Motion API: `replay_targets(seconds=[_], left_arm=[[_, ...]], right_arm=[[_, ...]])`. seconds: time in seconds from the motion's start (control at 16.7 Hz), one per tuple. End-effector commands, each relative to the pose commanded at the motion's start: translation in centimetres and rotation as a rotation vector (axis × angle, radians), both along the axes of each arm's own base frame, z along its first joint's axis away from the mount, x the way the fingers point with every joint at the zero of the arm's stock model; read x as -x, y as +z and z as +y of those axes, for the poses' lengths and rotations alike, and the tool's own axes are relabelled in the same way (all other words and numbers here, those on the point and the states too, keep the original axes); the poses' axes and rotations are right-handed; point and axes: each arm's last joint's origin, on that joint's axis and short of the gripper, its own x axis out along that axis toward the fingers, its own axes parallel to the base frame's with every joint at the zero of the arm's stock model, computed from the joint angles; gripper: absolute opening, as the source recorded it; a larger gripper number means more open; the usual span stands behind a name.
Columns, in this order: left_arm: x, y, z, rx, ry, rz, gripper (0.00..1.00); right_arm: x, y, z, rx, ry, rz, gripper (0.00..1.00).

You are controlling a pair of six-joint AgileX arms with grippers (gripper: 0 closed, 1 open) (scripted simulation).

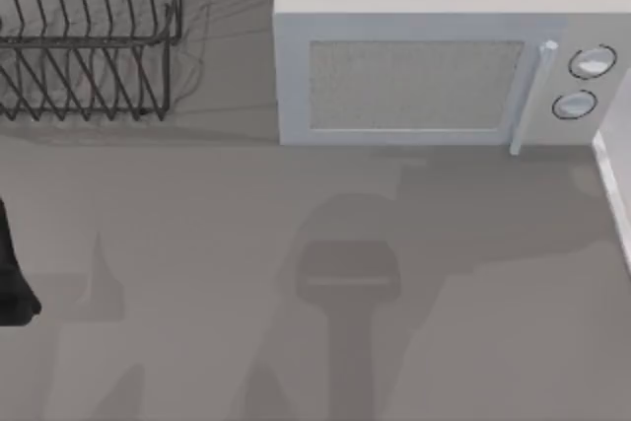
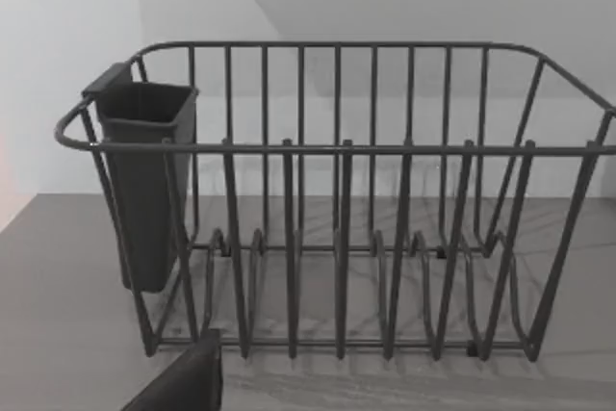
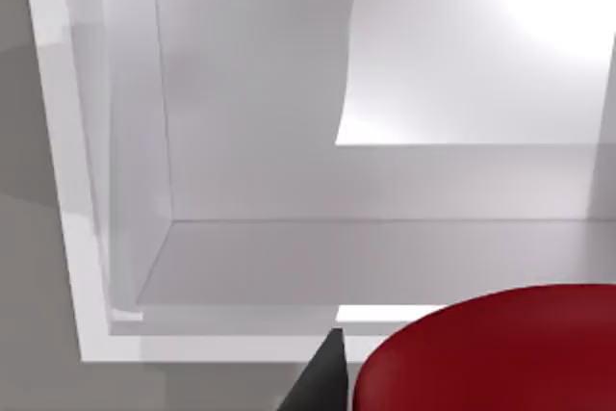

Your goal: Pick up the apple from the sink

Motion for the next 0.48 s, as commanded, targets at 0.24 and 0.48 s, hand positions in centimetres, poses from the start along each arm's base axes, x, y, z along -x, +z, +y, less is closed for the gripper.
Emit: replay_targets(seconds=[0.24,0.48], left_arm=[[0.0,0.0,0.0,0.0,0.0,0.0,1.0],[0.0,0.0,0.0,0.0,0.0,0.0,1.0]], right_arm=[[0.7,2.12,0.23,0.005,0.0,-0.019,0.0],[0.64,1.99,0.42,0.004,0.001,-0.016,0.0]])
